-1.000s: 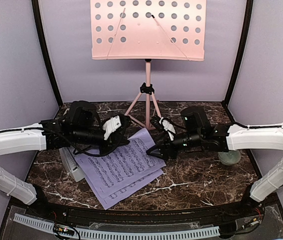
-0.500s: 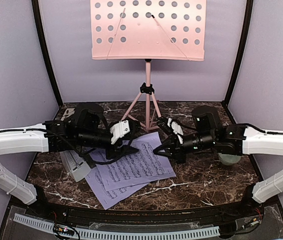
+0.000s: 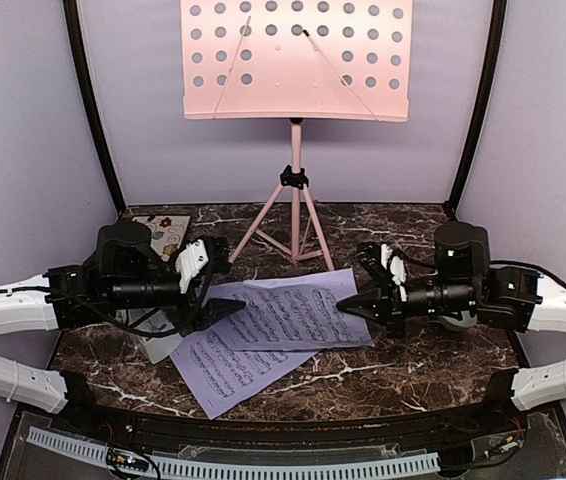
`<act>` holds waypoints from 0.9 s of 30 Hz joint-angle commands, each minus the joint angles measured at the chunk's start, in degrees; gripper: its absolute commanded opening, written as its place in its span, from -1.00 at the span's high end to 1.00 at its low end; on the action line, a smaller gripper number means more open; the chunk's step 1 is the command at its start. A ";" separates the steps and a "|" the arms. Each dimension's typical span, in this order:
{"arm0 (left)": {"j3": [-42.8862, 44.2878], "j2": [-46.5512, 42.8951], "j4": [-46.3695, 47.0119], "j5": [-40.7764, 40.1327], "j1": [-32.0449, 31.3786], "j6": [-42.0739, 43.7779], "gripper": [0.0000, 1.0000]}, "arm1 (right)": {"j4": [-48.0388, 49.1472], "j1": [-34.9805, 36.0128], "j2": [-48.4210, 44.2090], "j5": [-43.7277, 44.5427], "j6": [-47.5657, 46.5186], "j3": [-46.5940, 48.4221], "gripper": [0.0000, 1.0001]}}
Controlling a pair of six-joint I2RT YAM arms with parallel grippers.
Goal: Set up the instrument practice props
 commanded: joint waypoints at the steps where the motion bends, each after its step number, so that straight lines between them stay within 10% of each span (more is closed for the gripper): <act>1: -4.08 -3.91 4.47 3.04 5.53 -5.14 -0.58 | 2.13 0.51 -3.91 1.11 -1.58 -0.64 1.00; 12: -8.66 -7.37 16.85 13.30 8.51 -9.88 -0.31 | 5.72 0.51 -10.72 1.72 0.37 -1.06 1.00; 19: -6.21 -5.20 21.33 16.59 8.51 -11.34 0.95 | 8.10 0.51 -12.74 3.55 2.88 -4.74 1.00; 27: 4.30 -3.75 -2.28 14.74 8.51 -3.35 1.00 | -13.54 0.42 -16.58 12.35 6.79 -0.55 -0.85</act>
